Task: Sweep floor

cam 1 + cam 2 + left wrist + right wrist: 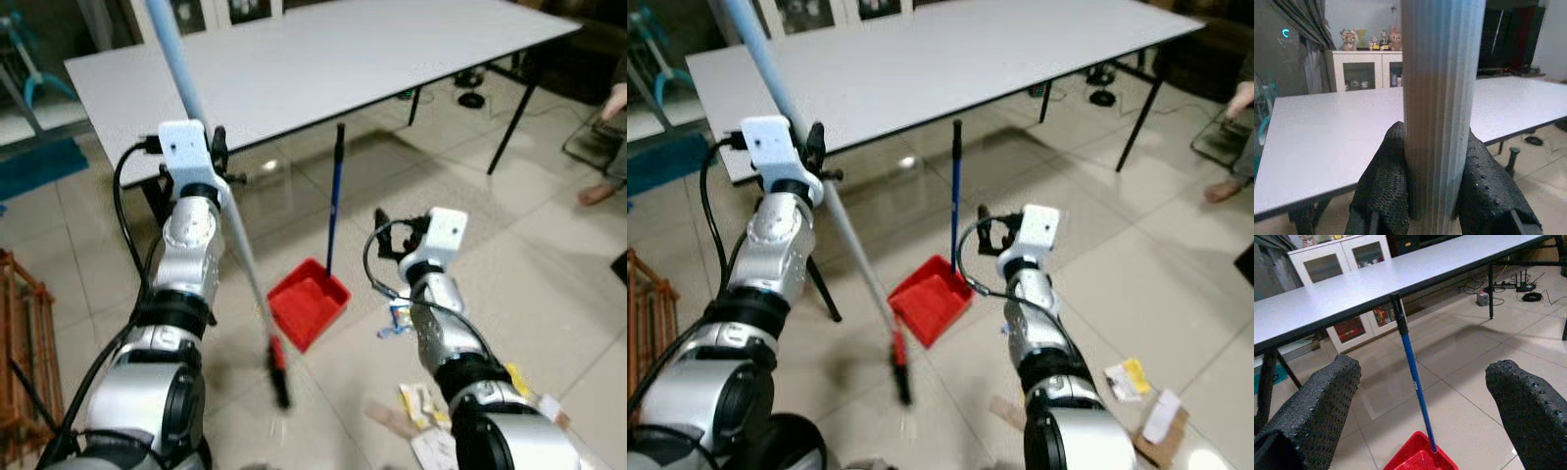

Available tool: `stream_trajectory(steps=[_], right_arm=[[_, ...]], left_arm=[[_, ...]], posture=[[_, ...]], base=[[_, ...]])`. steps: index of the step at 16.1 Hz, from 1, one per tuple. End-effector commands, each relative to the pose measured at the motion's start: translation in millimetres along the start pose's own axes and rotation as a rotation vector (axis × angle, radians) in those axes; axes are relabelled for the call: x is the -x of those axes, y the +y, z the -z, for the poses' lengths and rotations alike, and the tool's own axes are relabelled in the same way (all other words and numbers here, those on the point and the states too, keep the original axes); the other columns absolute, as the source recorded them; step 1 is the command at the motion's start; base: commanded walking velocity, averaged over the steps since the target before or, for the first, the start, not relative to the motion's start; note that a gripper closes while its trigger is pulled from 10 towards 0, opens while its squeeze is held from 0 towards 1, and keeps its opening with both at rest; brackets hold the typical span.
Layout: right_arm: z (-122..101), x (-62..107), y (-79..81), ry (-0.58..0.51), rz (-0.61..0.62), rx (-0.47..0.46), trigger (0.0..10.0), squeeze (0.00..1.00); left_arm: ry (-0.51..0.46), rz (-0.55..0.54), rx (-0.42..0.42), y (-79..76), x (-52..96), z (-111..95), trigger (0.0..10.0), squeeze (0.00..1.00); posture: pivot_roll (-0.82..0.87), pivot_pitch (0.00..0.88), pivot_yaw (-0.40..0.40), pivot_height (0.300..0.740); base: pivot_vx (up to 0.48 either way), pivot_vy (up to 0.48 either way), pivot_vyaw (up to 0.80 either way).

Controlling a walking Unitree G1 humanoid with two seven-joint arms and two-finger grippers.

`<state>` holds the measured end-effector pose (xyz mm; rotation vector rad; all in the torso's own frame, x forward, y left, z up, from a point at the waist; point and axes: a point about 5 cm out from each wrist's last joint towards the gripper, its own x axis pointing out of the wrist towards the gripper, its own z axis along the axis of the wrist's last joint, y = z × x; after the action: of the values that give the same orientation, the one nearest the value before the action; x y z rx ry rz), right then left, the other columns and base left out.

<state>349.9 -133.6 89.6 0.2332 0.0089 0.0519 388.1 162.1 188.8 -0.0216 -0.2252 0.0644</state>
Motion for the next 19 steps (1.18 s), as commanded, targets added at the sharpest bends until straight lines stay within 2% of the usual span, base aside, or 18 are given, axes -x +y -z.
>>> stream_trajectory(steps=[1,4,9,14,19], right_arm=[[-2.3,0.5,-6.5,-0.005,0.009,0.012,10.0,0.00],[-2.9,0.3,-4.7,-0.010,-0.001,0.020,10.0,0.00],[-2.3,0.7,-5.5,-0.005,-0.002,0.023,10.0,0.00],[-2.2,0.6,-3.5,-0.006,-0.011,0.021,10.0,0.00],[-0.7,1.0,-3.5,0.003,-0.017,0.021,10.0,0.00]], left_arm=[[-0.075,0.027,0.005,-9.5,-5.4,-18.9,10.0,0.00],[-0.073,0.029,0.009,-9.5,-5.7,-19.6,10.0,0.00],[-0.072,0.024,0.001,-8.7,-6.3,-20.0,10.0,0.00],[-0.078,0.023,0.007,-9.0,-7.0,-22.4,10.0,0.00],[-0.079,0.025,0.005,-9.7,-6.3,-22.4,10.0,0.00]], posture=[[-0.04,0.014,0.036,0.740],[-0.04,0.014,0.035,0.740],[-0.04,0.015,0.034,0.740],[-0.04,0.015,0.035,0.740],[-0.04,0.012,0.036,0.740]], base=[[0.480,0.000,0.00],[0.480,0.000,0.53],[0.480,0.000,0.00],[0.480,0.000,0.80],[0.480,0.000,0.00]])
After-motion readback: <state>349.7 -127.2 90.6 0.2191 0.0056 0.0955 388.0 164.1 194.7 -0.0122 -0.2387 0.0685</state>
